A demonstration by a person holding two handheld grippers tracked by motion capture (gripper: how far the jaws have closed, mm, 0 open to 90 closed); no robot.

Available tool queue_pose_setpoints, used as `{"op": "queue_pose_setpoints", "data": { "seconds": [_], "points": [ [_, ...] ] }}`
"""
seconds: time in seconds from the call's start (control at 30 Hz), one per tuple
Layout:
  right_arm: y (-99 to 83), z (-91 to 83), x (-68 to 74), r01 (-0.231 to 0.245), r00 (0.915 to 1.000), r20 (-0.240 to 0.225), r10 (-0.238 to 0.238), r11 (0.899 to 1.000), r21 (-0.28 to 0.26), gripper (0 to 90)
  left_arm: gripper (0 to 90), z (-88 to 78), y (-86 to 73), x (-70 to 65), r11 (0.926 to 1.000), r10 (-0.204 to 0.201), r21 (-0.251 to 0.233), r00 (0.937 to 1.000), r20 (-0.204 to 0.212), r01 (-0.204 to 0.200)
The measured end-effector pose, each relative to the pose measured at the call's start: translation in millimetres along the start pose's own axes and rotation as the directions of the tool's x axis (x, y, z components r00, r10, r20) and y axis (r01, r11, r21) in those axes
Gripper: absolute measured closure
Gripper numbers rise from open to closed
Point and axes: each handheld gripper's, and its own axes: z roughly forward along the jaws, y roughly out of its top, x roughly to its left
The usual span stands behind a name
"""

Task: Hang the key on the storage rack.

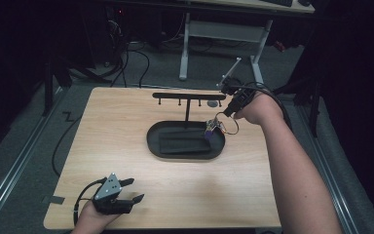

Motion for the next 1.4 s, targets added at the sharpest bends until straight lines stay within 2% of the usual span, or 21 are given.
{"op": "queue_pose_setpoints", "data": {
  "seconds": [0.3,0.33,0.37,0.6,0.7,1.03,1.07,1.23,1.33,1.4],
  "points": [
    [16.1,1.7,-9.6,-0.024,0.9997,0.010,0.025,1.000,-0.015,87.9,32.8,0.4,-1.0,0.6,1.0000,0.000,0.002,1.0000,0.000,0.000],
    [17.3,2.3,-10.9,-0.040,0.9992,0.006,0.040,0.999,-0.016,87.9,32.8,0.4,-1.1,0.5,1.0000,-0.001,0.003,1.0000,0.000,0.001],
    [19.1,3.6,-13.8,-0.032,0.9994,0.009,0.032,0.999,-0.019,87.9,32.8,0.2,-1.1,0.3,1.0000,-0.001,0.003,1.0000,-0.001,0.001],
    [25.9,18.8,-29.0,-0.063,0.9979,0.019,0.063,0.998,0.007,87.8,32.8,0.2,-2.1,0.3,1.0000,0.000,0.008,1.0000,-0.002,0.000],
    [26.1,22.9,-33.5,-0.072,0.9974,0.010,0.072,0.997,-0.004,87.8,32.8,-0.4,-2.6,0.9,0.9999,-0.001,0.012,1.0000,-0.002,0.001],
    [28.8,28.1,-31.4,-0.084,0.9962,0.021,0.085,0.996,-0.015,86.9,32.8,0.7,-2.2,-1.0,0.9998,0.008,0.016,0.9999,0.007,-0.008],
    [29.5,28.3,-30.9,-0.085,0.9961,0.024,0.085,0.996,-0.017,86.0,32.9,0.9,-2.2,-1.0,0.9998,0.008,0.017,0.9999,0.007,-0.009],
    [29.6,22.3,-23.8,-0.085,0.9936,0.071,0.089,0.995,-0.056,69.1,32.8,1.9,-2.1,-0.4,0.9998,0.012,0.014,0.9999,0.007,-0.012],
    [23.6,17.7,-19.7,-0.092,0.9919,0.077,0.101,0.990,-0.105,59.6,32.8,1.9,-1.7,-0.5,0.9998,0.014,0.014,0.9999,0.009,-0.014],
    [16.7,17.8,-14.8,-0.105,0.9888,0.094,0.116,0.988,-0.113,54.1,32.8,1.7,-1.4,-0.8,0.9998,0.015,0.016,0.9998,0.011,-0.015]
  ]
}}
